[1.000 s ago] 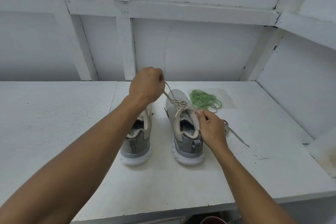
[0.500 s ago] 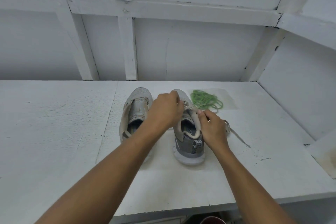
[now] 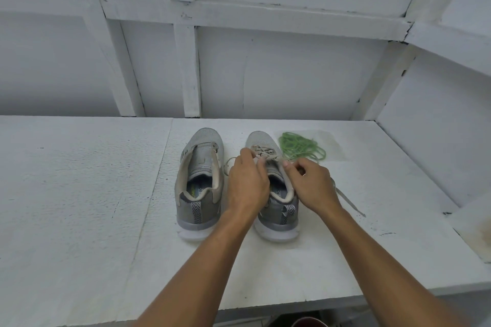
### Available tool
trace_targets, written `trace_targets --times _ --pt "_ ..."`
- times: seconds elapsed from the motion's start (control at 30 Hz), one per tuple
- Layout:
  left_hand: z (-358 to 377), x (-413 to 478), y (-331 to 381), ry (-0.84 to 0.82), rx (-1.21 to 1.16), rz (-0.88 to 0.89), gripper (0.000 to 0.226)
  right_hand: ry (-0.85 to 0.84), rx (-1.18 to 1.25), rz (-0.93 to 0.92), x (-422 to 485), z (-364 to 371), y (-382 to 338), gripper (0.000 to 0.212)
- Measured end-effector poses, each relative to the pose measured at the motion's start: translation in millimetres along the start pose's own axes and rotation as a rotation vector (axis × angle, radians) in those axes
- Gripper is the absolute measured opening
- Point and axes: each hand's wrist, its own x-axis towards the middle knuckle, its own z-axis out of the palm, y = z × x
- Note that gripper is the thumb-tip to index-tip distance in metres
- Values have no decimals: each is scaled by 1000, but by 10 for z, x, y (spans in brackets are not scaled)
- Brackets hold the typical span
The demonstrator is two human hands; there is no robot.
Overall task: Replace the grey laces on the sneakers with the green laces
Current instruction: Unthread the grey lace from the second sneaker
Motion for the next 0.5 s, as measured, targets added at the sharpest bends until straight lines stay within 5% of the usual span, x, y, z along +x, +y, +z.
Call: trace_targets --times 0.2,0.5 --pt "38 -15 -48 -32 -25 -27 35 -4 -148 -249 198 -82 -110 14" --pt "60 -11 -30 -12 -103 -122 32 -198 -477 -661 430 -5 -321 13"
